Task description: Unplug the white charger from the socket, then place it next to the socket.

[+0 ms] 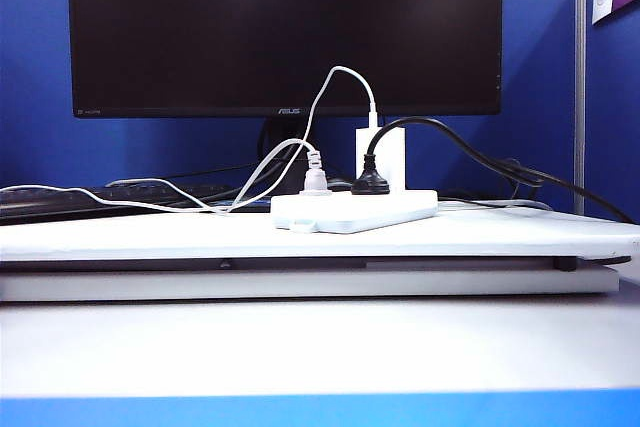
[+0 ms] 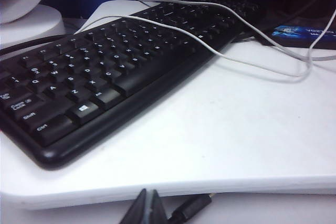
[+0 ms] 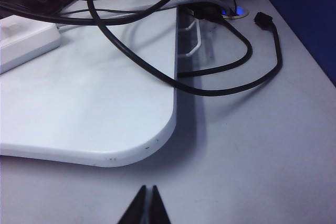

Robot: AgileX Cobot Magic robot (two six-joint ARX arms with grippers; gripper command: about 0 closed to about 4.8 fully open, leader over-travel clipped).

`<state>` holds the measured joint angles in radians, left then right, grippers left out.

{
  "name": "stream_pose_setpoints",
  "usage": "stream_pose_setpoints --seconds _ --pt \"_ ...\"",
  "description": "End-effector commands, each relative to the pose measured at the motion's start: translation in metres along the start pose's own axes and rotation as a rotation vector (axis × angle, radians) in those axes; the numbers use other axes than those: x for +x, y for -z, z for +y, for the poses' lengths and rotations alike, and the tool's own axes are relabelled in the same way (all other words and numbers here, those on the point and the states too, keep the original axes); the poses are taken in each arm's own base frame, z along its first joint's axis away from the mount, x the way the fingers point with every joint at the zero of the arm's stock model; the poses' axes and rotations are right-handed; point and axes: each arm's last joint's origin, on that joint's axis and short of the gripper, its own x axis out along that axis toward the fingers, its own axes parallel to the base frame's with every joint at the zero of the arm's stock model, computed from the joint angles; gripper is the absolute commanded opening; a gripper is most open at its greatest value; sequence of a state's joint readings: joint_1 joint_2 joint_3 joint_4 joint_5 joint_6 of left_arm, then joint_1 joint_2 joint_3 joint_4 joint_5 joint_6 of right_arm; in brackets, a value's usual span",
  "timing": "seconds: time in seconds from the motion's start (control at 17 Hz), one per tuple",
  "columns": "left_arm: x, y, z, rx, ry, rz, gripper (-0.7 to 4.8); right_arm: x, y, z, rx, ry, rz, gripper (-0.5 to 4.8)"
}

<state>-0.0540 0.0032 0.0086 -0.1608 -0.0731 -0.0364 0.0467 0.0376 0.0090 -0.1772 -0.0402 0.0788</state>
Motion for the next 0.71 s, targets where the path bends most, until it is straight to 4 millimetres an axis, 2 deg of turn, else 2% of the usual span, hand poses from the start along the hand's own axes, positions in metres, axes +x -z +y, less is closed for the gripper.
stream_pose_setpoints --seconds 0.06,0.24,0.41,0.47,0.65,0.71 --pt "0.000 0.002 0.000 0.047 0.009 0.018 -0.05 0.000 0.001 0.000 -0.017 -0.008 0.003 -0.01" --pt "0.000 0.002 0.000 0.074 0.021 0.017 -0.05 0.000 0.001 0.000 -0.034 -0.008 0.002 -0.01" --pt "0.000 0.002 -0.001 -0.001 0.026 0.017 -0.05 0.000 0.000 0.000 0.024 -0.010 -0.006 -0.01" --pt "0.000 0.000 -0.001 -0.048 0.028 -0.002 -0.05 -0.001 -0.006 0.001 0.110 -0.023 -0.030 -0.01" --pt "-0.001 -0.008 -0.001 -0.101 0.038 -0.073 -0.05 -0.009 -0.026 0.003 0.127 -0.031 -0.088 -0.02" --pt "-0.002 -0.014 -0.001 -0.128 0.042 -0.097 -0.05 -0.016 -0.041 0.004 0.124 -0.028 -0.137 -0.02"
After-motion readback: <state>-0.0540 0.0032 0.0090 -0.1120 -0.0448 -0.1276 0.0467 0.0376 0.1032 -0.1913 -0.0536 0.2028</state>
